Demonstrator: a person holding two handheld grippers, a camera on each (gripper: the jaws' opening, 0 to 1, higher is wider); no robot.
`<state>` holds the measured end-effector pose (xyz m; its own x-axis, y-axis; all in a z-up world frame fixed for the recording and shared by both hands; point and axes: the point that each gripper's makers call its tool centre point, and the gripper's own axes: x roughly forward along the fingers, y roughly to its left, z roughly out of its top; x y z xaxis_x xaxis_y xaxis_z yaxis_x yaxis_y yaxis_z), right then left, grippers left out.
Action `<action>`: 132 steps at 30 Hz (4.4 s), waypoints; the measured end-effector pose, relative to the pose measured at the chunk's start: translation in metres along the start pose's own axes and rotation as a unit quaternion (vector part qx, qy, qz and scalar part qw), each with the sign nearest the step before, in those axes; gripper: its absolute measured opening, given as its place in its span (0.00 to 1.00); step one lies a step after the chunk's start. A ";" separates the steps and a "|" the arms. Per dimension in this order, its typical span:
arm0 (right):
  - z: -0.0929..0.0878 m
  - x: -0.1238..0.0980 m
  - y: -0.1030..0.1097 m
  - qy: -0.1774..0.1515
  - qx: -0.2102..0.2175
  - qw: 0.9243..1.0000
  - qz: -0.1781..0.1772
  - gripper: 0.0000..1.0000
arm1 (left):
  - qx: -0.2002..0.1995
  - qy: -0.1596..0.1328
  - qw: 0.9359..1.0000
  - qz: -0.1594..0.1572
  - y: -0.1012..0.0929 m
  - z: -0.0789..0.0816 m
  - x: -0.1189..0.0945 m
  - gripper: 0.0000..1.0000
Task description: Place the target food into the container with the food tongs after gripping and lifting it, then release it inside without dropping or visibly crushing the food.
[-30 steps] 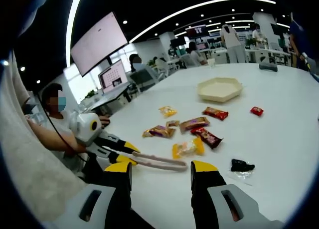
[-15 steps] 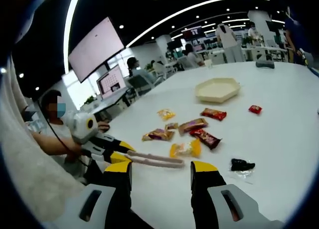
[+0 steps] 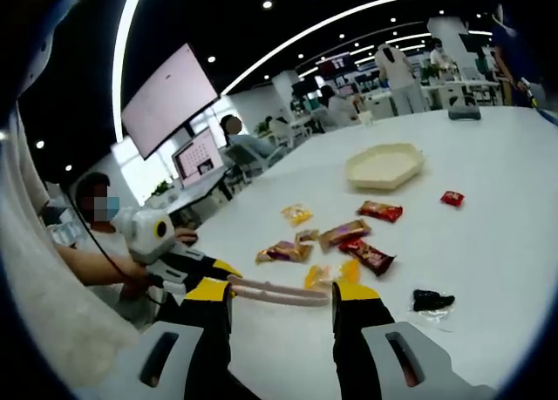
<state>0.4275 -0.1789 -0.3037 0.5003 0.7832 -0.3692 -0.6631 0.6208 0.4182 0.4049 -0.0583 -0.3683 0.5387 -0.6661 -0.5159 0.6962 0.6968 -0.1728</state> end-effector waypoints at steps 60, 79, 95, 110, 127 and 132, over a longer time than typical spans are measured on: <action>-0.024 -0.007 -0.008 0.026 0.025 0.999 0.003 0.44 | 0.088 0.023 0.995 0.035 0.013 -0.027 0.030 0.30; -0.021 -0.006 -0.013 -0.002 0.055 0.998 0.001 0.43 | 0.008 0.065 0.997 0.031 0.005 -0.023 0.020 0.06; 0.002 -0.009 -0.007 -0.044 0.052 0.997 0.037 0.42 | -0.047 0.008 0.999 0.007 -0.002 0.016 -0.009 0.07; 0.033 -0.014 0.037 -0.061 0.054 0.987 0.136 0.31 | -0.056 -0.061 0.996 -0.018 -0.012 0.074 -0.027 0.07; 0.037 -0.018 0.036 -0.067 0.065 0.984 0.153 0.41 | -0.028 -0.109 0.991 -0.073 -0.039 0.114 -0.035 0.08; 0.039 -0.020 0.034 -0.073 0.077 0.982 0.154 0.42 | -0.035 -0.125 0.987 -0.091 -0.044 0.126 -0.040 0.08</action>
<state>0.4166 -0.1718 -0.2497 0.3708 0.9246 -0.0874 -0.7089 0.3425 0.6166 0.4121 -0.0960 -0.2345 0.5139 -0.8207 -0.2496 0.7626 0.5703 -0.3052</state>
